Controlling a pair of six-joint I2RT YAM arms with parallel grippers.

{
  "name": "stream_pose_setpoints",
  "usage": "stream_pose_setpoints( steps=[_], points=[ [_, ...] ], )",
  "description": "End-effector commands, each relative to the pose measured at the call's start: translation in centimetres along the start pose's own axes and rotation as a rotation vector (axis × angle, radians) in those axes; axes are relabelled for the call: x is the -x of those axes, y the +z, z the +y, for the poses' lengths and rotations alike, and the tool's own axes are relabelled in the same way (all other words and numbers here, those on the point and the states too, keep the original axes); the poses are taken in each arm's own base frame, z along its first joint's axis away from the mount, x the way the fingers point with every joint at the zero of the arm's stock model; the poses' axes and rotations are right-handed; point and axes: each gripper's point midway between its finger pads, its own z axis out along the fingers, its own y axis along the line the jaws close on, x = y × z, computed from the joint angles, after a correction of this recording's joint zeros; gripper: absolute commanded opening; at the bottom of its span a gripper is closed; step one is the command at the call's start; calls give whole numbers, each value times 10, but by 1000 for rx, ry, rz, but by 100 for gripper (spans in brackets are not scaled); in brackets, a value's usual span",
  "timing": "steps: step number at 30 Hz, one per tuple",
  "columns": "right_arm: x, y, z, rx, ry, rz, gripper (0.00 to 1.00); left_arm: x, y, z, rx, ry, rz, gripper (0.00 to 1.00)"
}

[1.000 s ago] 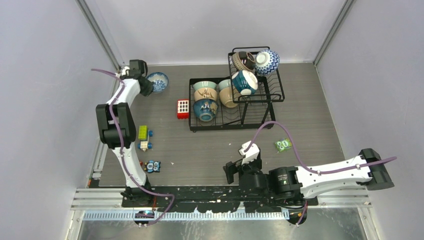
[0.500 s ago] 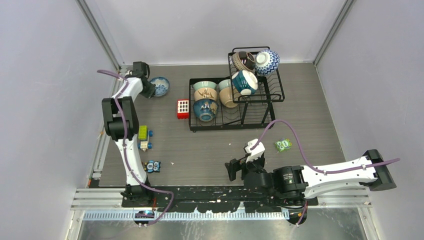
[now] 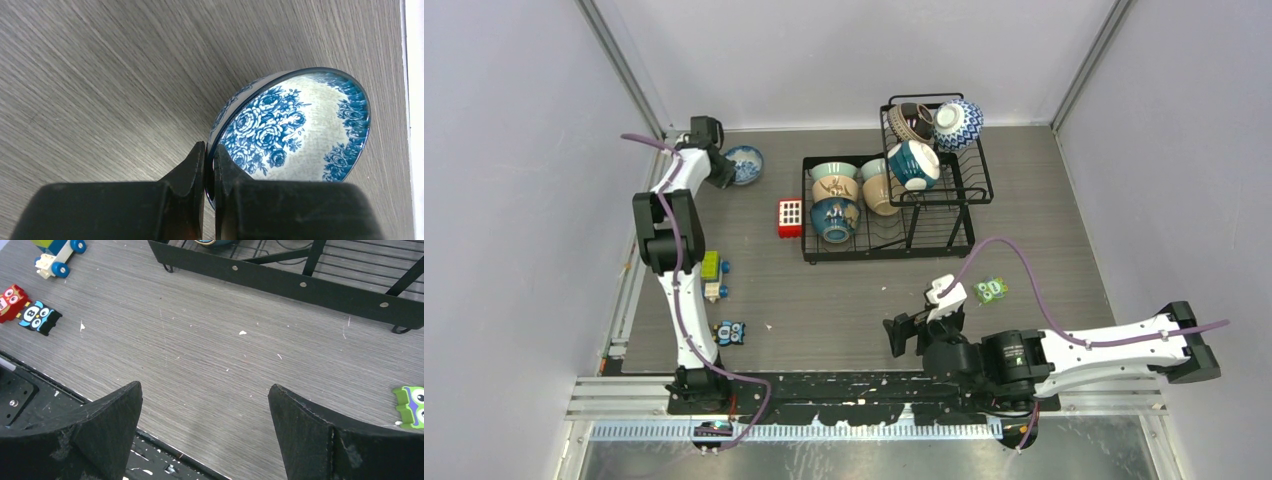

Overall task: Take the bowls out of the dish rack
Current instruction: Place the bowl at the center of the board, then pick up the bowl from the dish rack.

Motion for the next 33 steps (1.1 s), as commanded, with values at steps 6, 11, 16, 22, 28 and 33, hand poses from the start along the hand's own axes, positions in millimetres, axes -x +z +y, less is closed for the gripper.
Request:
stream_pose_setpoints(
  steps=[6, 11, 16, 22, 28, 33],
  points=[
    [29, -6, -4, -19, 38, -67, 100, 12, -4, -18, -61, 14, -13, 24],
    [29, -6, -3, -16, 35, -60, 100, 12, -11, -19, -85, 22, -18, 49],
    [32, -8, -1, -7, 28, -52, 100, 17, -30, -23, -123, 16, -34, 77],
    [35, -9, 18, 71, -13, -33, 100, 24, -111, -56, -388, -18, -79, 99],
    [92, -18, 43, 88, -153, -75, 100, 15, -212, -43, -536, 101, -179, 100],
    [162, -28, 57, 83, -272, -218, 89, -23, -286, -12, -653, 274, -266, 100]
  ],
)
